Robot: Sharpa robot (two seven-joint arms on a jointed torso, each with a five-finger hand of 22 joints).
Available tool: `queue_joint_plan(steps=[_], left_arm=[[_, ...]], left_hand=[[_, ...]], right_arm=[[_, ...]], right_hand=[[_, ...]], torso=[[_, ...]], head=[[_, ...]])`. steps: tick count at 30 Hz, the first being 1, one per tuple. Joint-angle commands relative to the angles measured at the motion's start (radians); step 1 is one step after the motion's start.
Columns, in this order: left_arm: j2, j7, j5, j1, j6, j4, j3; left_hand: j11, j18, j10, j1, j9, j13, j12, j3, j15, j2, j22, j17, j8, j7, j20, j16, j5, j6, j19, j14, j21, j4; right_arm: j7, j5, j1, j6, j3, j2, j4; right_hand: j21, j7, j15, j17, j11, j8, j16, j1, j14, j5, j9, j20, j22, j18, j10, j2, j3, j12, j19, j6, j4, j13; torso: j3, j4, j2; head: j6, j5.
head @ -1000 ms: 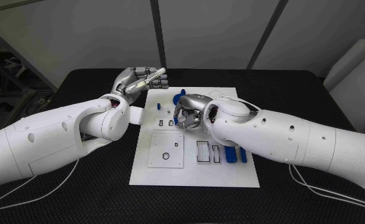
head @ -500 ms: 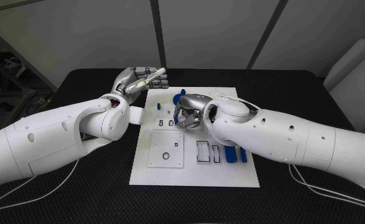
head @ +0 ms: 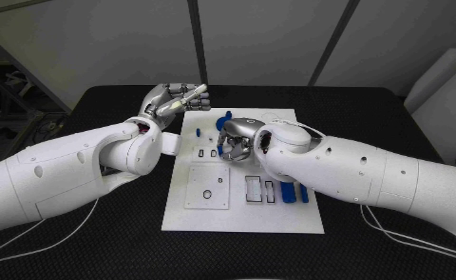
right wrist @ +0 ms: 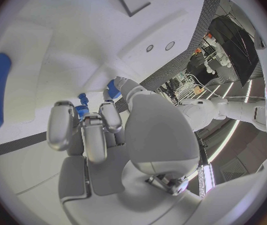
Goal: Assemble the parts on the task board
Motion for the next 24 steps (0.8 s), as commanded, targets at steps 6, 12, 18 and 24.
queue_joint_plan(steps=[6, 12, 18, 24], left_arm=[[-0.001, 0.003, -0.007, 0.001, 0.009, 0.002, 0.001], [-0.001, 0.003, -0.007, 0.001, 0.008, 0.002, 0.001], [-0.001, 0.003, -0.007, 0.001, 0.009, 0.002, 0.001], [-0.001, 0.002, -0.007, 0.001, 0.008, 0.002, 0.001]], left_hand=[[0.002, -0.010, 0.005, -0.003, 0.000, -0.001, -0.003, 0.001, 0.001, 0.009, -0.001, 0.002, -0.006, 0.002, 0.000, -0.006, -0.003, 0.008, -0.008, 0.006, -0.005, -0.007], [0.002, -0.010, 0.005, -0.003, 0.000, -0.001, -0.003, 0.001, 0.001, 0.009, -0.001, 0.002, -0.006, 0.002, 0.000, -0.006, -0.003, 0.008, -0.008, 0.006, -0.005, -0.007], [0.002, -0.010, 0.005, -0.003, 0.000, -0.001, -0.003, 0.001, 0.001, 0.009, -0.001, 0.002, -0.006, 0.002, 0.000, -0.006, -0.003, 0.008, -0.008, 0.006, -0.005, -0.007], [0.002, -0.010, 0.005, -0.003, 0.000, -0.001, -0.003, 0.001, 0.001, 0.009, -0.001, 0.002, -0.006, 0.002, 0.000, -0.006, -0.003, 0.008, -0.008, 0.006, -0.005, -0.007]], right_arm=[[-0.002, -0.007, 0.000, 0.026, -0.002, 0.001, 0.001], [-0.003, -0.007, 0.000, 0.029, -0.002, 0.001, 0.000], [-0.005, -0.008, 0.000, 0.033, -0.002, 0.002, -0.001], [-0.006, -0.009, 0.000, 0.032, -0.002, 0.002, -0.001]], right_hand=[[-0.008, 0.003, 0.006, 0.245, 0.003, -0.006, -0.001, -0.006, 0.100, -0.010, -0.001, 0.002, -0.003, -0.008, -0.012, -0.007, -0.006, -0.005, -0.005, -0.010, 0.004, -0.002], [-0.009, 0.005, 0.009, 0.246, 0.006, -0.009, -0.001, -0.015, 0.100, -0.024, -0.003, 0.005, -0.004, -0.008, -0.016, -0.014, -0.010, -0.006, -0.006, -0.016, 0.007, -0.005], [-0.013, 0.010, 0.015, 0.247, 0.012, -0.016, -0.001, -0.031, 0.100, -0.082, -0.006, 0.011, -0.009, -0.006, -0.029, -0.025, -0.026, -0.014, -0.010, -0.036, 0.015, -0.016], [-0.016, 0.015, 0.019, 0.249, 0.016, -0.025, 0.000, -0.034, 0.101, -0.097, -0.010, 0.015, -0.012, -0.006, -0.041, -0.030, -0.036, -0.021, -0.013, -0.058, 0.018, -0.025]], torso=[[0.0002, -0.0001, 0.000], [0.0002, -0.0001, 0.000], [0.0002, 0.0000, 0.000], [0.0003, 0.0000, 0.000]], head=[[-0.002, 0.000], [-0.002, 0.000], [-0.003, -0.001], [-0.003, -0.001]])
